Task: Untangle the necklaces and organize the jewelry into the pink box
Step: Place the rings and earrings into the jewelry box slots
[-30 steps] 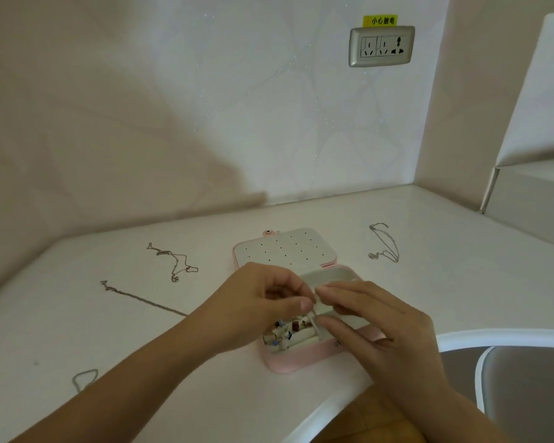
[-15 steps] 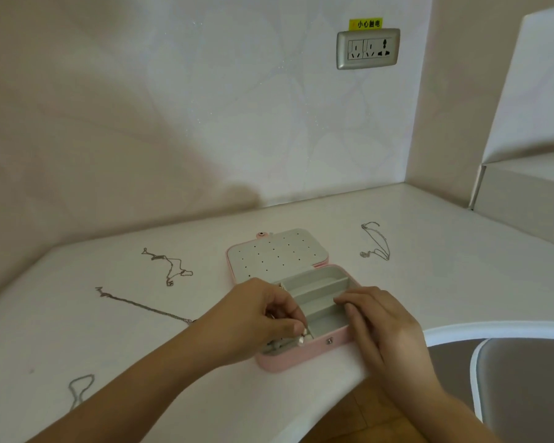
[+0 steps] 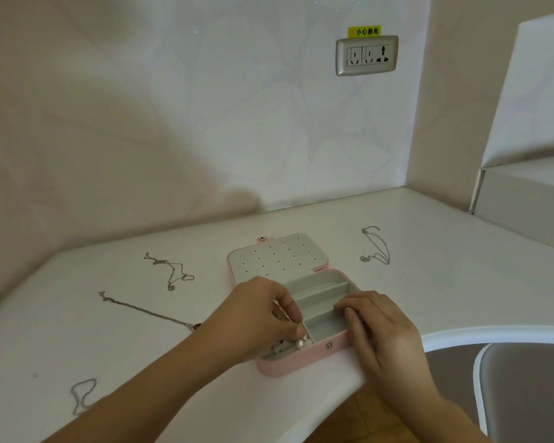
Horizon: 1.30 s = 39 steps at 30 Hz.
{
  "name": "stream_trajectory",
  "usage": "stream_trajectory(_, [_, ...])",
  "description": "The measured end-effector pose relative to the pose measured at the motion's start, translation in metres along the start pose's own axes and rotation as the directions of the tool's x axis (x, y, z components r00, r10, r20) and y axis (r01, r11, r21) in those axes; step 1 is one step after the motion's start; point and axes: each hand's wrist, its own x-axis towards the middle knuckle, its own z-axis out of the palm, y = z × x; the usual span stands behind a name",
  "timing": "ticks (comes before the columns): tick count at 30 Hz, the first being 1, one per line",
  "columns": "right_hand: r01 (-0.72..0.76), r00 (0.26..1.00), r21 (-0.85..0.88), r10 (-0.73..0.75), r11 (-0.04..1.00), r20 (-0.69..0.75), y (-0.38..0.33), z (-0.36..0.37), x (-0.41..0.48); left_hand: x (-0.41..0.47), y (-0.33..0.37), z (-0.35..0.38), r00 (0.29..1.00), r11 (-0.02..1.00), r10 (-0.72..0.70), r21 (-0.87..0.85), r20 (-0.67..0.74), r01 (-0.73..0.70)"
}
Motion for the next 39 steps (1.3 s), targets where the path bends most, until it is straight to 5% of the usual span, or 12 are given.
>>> stream_trajectory(6, [0.001,1.0,0.0,-0.001,1.0,-0.003,0.0,0.0,0.0,0.001,-0.001,0.009,0.995,0.998,0.042,0.057,-0.093,-0.037])
stream_trajectory(20, [0.013,1.0,0.006,-0.013,1.0,-0.012,-0.001,0.001,0.0,-0.001,-0.001,-0.004,0.999,0.996,-0.04,-0.081,0.028,0.043])
stream_trajectory(39, [0.008,1.0,0.026,-0.007,1.0,-0.016,0.0,0.001,0.0,0.008,-0.003,0.0,1.0,1.0,0.007,0.02,0.004,-0.007])
